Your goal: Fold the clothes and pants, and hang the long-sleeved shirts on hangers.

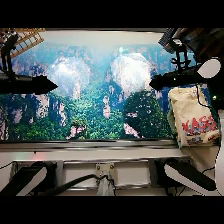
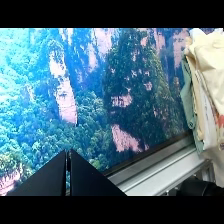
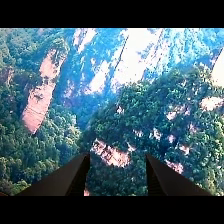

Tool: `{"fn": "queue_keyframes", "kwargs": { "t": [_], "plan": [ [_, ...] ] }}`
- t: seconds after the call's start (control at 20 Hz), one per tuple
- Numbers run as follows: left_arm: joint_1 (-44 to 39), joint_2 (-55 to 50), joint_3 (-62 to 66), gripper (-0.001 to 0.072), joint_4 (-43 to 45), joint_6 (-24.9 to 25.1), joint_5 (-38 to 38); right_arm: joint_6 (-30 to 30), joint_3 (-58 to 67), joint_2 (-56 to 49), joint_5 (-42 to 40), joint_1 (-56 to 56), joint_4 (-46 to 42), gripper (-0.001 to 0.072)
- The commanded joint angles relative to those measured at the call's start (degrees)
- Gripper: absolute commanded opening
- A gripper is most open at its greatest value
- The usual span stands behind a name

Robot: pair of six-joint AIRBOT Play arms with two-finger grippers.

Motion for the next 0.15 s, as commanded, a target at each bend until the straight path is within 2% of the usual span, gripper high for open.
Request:
{"fn": "queue_keyframes", "kwargs": {
  "t": [0.0, 0.1],
  "plan": [
    [-0.02, -0.04, 0.07, 0.0017, 0.02, 0.0, 0.02, 0.02, -0.02, -0.02, -0.02, 0.07, 0.0, 0.0426],
    [-0.02, -0.04, 0.07, 0.0017, 0.02, 0.0, 0.02, 0.02, -0.02, -0.02, -0.02, 0.07, 0.0, 0.0426]
  ]
}}
